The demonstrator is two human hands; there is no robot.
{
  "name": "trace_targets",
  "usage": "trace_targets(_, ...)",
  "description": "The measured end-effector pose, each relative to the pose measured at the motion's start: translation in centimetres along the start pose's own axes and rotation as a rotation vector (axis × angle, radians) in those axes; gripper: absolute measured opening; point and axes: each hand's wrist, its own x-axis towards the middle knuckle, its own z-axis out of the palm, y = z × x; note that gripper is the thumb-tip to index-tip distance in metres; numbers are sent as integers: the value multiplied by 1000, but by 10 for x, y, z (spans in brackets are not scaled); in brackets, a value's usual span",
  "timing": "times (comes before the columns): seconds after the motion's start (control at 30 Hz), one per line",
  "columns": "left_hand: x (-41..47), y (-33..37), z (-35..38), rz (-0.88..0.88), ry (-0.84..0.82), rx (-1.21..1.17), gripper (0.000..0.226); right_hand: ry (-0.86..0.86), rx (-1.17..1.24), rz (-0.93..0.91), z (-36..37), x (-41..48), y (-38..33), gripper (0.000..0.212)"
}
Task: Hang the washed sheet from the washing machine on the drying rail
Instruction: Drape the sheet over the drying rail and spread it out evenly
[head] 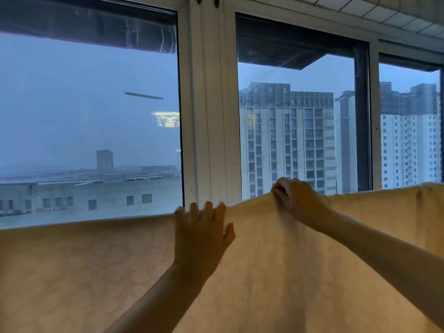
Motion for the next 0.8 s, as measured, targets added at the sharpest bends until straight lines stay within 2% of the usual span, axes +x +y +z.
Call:
trace_targets(0.17,8,14,3,108,-53,-60,56,-7,112,70,1,0,8,11)
trace_targets(0.3,19,33,3,151,-39,-92,54,-11,174,115,-1,-1,18,9)
trace_targets(0.43,32,61,8,121,-58,-83,46,-23,182,100,0,-3,22,10)
trace_targets(0.57,39,86,21,42,2,-137,33,28,171,106,0,-12,29,8)
trace_targets(0.63,38,91,29,12,54,-172,31,52,104,43,0,-24,33,15)
trace_targets(0.73,35,91,36,-3,127,-199,30,83,-32,-145,-2,-42,44,31)
trace_targets(0.8,36,89,37,-11,146,-207,30,78,-64,-191,-3,-49,54,34)
